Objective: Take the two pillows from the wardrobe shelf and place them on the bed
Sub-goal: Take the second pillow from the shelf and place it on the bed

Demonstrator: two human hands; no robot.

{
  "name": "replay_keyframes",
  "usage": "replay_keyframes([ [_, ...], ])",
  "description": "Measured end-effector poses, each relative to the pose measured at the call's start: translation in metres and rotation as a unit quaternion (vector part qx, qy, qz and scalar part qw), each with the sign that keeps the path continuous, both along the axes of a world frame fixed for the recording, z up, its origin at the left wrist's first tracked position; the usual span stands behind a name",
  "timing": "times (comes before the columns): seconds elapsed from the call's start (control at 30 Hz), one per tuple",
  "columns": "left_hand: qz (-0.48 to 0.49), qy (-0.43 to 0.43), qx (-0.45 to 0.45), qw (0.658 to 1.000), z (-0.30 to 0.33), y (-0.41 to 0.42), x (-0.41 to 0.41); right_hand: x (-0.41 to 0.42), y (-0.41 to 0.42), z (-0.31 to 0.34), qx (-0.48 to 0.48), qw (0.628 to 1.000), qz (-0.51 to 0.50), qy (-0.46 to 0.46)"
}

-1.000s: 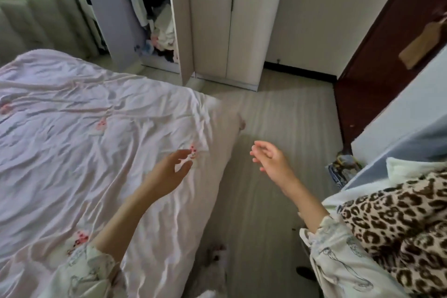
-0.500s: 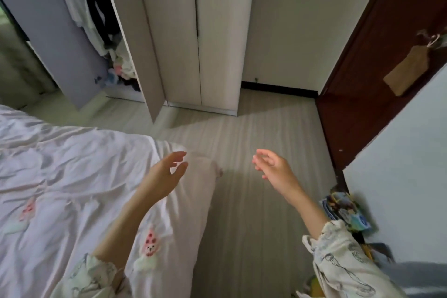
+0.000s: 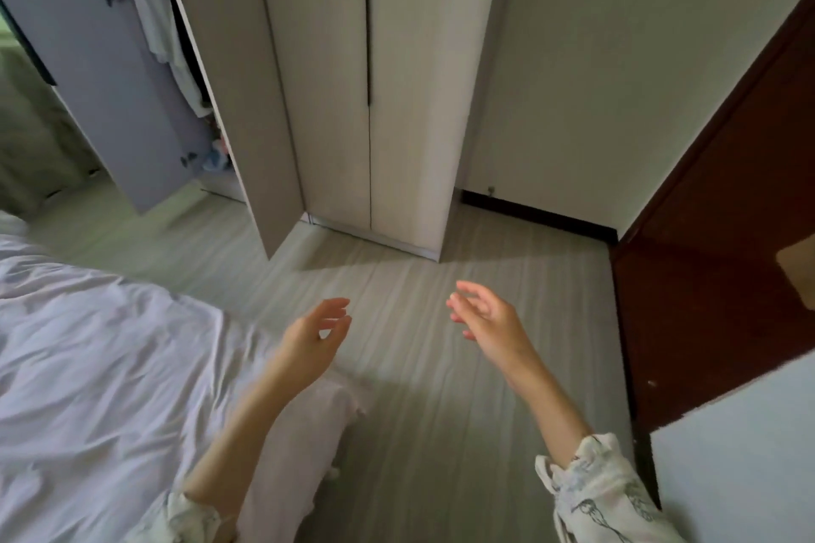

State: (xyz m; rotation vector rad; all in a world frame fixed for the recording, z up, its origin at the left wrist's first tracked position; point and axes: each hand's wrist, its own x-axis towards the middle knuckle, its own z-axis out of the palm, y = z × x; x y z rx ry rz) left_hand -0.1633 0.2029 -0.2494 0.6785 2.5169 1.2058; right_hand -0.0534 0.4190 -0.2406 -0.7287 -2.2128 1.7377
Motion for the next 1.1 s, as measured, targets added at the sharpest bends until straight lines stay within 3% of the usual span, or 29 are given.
replay_keyframes([
  [0.3,0.137,0.027,0.038,0.989,0.0,0.055,-0.093,-0.143,0.087,-0.009,0.007,0.994,0.102,-0.045],
  [0.6,0.222,0.01,0.04,0.974,-0.032,0.073,-0.276,-0.357,0.102,-0.017,0.029,0.974,0.216,-0.065],
  [0.97,0.316,0.019,0.045,0.947,-0.005,0.051,-0.489,-0.619,0.075,0.014,0.053,0.945,0.321,-0.047],
  [1.1,0.402,0.015,0.066,0.913,-0.009,0.02,-0.531,-0.697,0.034,0.0,0.066,0.915,0.395,-0.059],
])
